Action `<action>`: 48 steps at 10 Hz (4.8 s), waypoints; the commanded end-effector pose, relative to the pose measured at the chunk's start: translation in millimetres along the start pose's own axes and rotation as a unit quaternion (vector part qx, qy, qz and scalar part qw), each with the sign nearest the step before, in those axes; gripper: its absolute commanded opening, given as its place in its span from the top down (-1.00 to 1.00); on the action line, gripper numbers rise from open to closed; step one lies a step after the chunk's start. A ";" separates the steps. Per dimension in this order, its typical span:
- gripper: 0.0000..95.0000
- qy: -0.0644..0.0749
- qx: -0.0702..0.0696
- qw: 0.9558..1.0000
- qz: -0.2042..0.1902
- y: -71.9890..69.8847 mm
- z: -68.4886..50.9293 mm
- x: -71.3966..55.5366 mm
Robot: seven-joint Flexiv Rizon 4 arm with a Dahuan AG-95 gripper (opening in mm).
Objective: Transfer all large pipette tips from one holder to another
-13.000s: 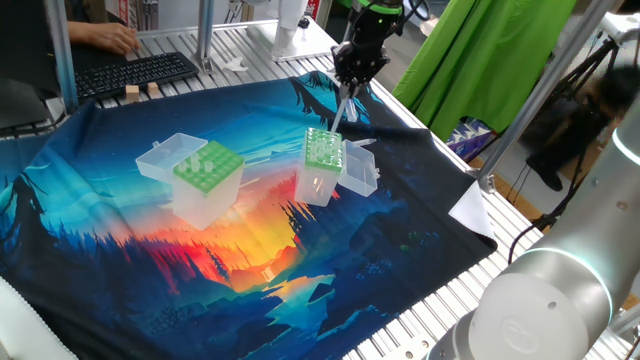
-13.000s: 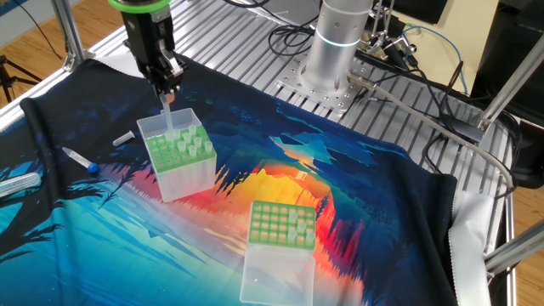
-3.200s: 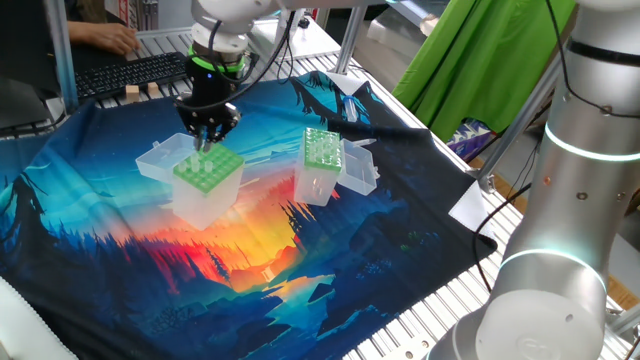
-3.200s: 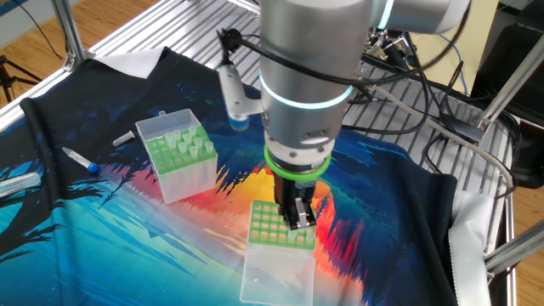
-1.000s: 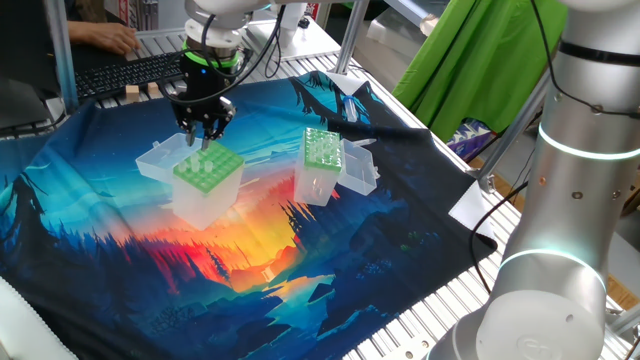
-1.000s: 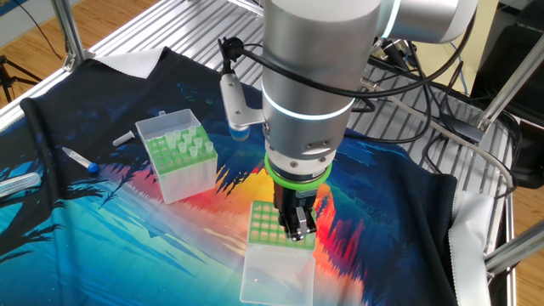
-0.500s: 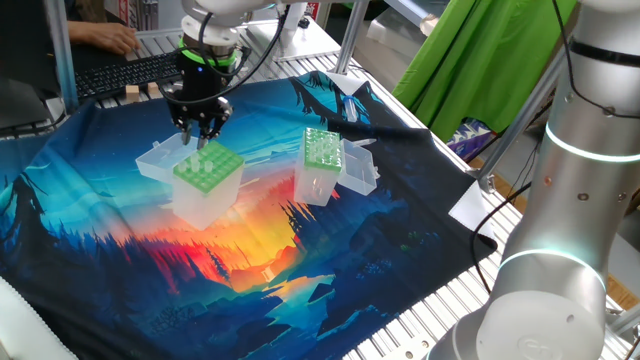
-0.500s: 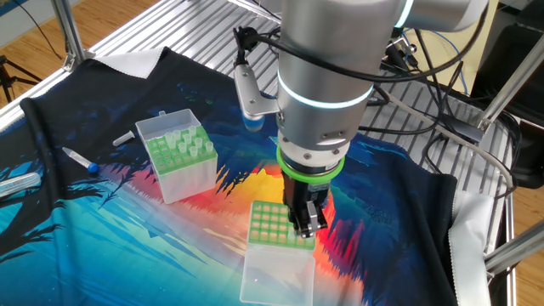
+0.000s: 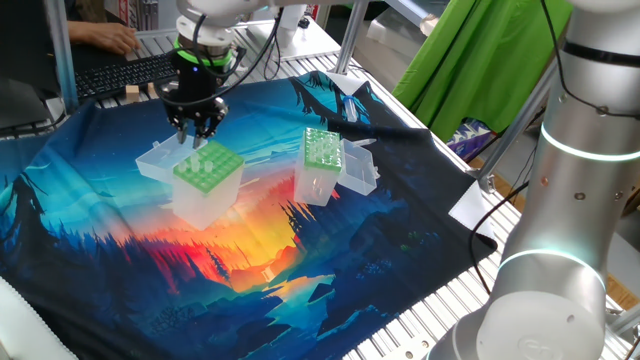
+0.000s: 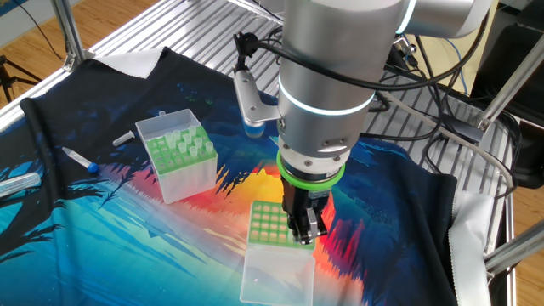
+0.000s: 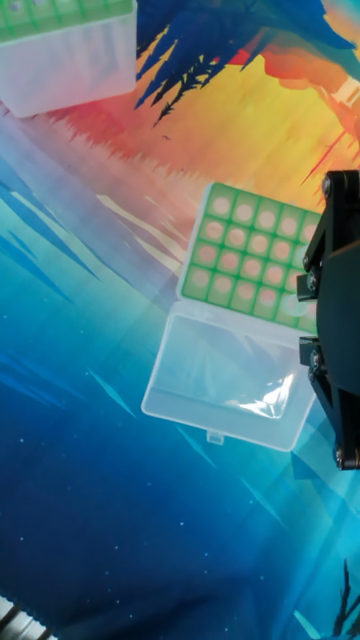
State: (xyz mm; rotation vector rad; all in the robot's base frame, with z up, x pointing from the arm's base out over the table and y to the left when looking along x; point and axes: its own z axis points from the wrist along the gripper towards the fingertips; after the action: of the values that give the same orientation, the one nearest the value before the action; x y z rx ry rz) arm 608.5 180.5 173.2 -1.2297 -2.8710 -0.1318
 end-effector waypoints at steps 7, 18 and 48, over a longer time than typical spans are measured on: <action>0.60 -0.009 0.006 1.000 -0.012 -0.6 7.0 -6.0; 0.60 -0.017 0.003 1.000 -0.019 -7.0 18.6 -2.3; 1.00 -0.044 0.034 0.996 -0.068 -12.2 26.9 -0.1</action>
State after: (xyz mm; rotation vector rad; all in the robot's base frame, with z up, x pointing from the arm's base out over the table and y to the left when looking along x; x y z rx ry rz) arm 600.6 174.9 145.4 -1.0545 -3.0041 0.0189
